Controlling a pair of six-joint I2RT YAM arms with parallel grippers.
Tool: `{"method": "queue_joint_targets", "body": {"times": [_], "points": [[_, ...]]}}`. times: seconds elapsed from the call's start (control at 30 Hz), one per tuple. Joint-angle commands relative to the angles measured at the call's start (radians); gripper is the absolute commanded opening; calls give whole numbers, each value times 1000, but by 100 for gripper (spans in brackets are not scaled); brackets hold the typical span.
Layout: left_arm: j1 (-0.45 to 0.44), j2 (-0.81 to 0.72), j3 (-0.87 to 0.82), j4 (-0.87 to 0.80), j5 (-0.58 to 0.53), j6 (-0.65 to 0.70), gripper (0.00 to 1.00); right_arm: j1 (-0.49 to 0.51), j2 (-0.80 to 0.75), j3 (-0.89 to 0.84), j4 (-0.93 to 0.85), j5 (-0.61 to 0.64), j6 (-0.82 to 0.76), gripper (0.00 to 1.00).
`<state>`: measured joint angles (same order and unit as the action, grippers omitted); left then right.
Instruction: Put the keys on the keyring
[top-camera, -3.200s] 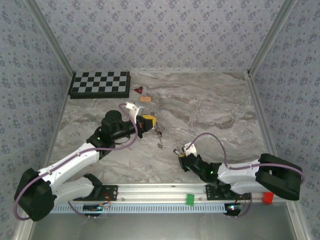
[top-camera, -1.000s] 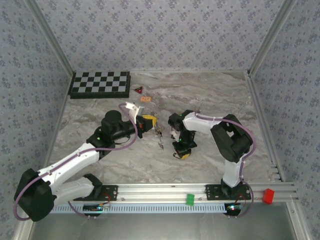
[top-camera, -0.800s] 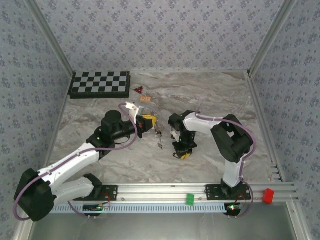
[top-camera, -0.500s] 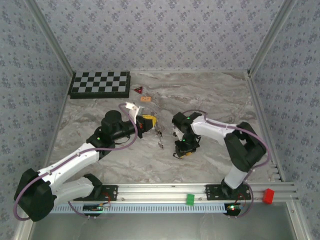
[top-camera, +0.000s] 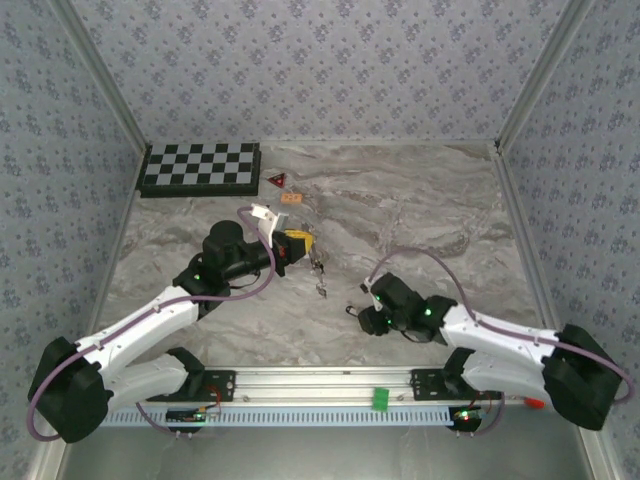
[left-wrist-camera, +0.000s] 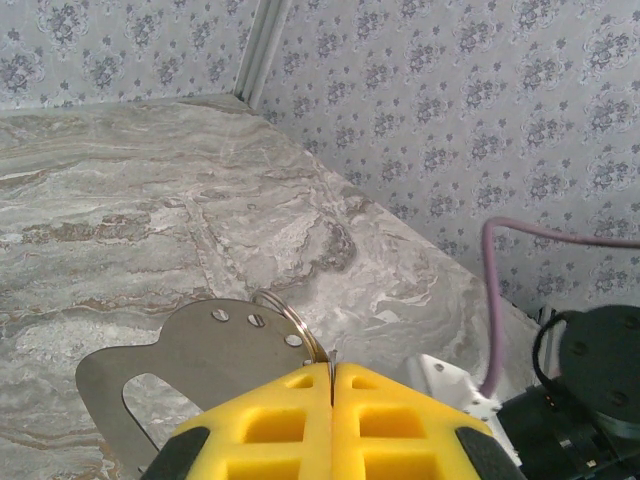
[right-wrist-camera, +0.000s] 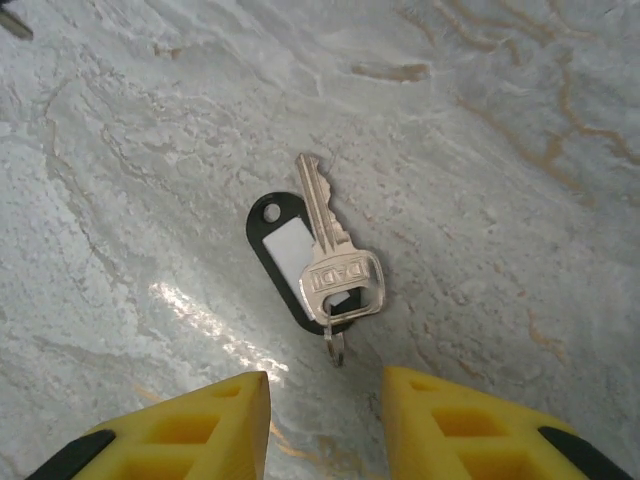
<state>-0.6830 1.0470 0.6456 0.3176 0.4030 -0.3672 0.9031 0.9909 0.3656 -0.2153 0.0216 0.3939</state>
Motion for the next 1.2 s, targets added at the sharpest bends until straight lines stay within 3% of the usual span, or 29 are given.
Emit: {"method": "queue_joint_targets", "body": {"times": [0.0,0.27,0.67,1.17], "points": [[-8,-10,14,57,11,-11,0,23,-102,-95,227,134,49,35],[-9,-4,15,57,11,-10,0,118,-185,-278,464,216,10,33],[-8,4,16,58,16,-10,0,172,-163,-311,496,285,5,27],[-8,-4,15,56,17,-9,0,189,14,-258,539,268,-12,23]]}}
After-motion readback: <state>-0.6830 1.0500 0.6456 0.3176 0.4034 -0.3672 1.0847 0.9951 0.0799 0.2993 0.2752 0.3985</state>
